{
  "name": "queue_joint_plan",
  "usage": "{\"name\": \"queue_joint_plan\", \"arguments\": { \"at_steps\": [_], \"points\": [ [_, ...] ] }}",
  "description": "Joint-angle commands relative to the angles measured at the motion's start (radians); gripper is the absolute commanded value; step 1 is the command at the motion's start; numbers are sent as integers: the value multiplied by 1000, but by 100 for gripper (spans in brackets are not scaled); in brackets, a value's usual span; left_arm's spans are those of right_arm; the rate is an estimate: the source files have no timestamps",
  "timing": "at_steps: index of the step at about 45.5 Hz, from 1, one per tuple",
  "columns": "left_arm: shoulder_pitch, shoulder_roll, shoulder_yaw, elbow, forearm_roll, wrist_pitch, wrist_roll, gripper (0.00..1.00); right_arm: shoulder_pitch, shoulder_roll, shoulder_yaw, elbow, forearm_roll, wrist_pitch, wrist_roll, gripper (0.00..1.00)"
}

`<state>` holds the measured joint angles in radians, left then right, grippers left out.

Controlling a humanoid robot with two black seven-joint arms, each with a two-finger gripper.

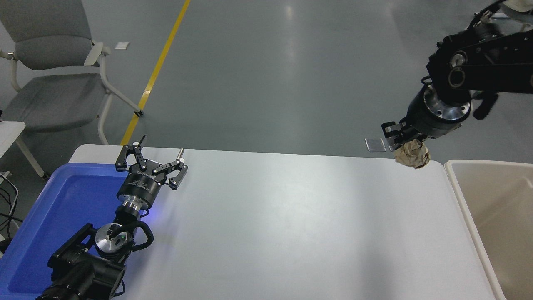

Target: Pick up paper ball place in dustbin

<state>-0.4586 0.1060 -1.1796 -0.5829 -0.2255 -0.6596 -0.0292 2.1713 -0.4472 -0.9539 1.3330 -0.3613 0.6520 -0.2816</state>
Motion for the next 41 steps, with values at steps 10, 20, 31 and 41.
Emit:
{"name": "queue_joint_plan", "arguments": {
  "at_steps": [10, 20, 31, 41],
  "points": [
    [0, 0, 0, 0, 0, 0, 0, 99, 25, -27, -74, -52, 2, 31, 1, 0],
    [0, 0, 0, 0, 0, 0, 0, 99, -174, -145, -85, -276, -4, 31, 1, 0],
    [0, 0, 0, 0, 0, 0, 0, 99, -441, -326, 29, -557, -5, 31, 2, 0],
    [0, 0, 0, 0, 0, 0, 0, 99, -619, -429, 176, -753, 2, 29, 2, 0]
  ]
}}
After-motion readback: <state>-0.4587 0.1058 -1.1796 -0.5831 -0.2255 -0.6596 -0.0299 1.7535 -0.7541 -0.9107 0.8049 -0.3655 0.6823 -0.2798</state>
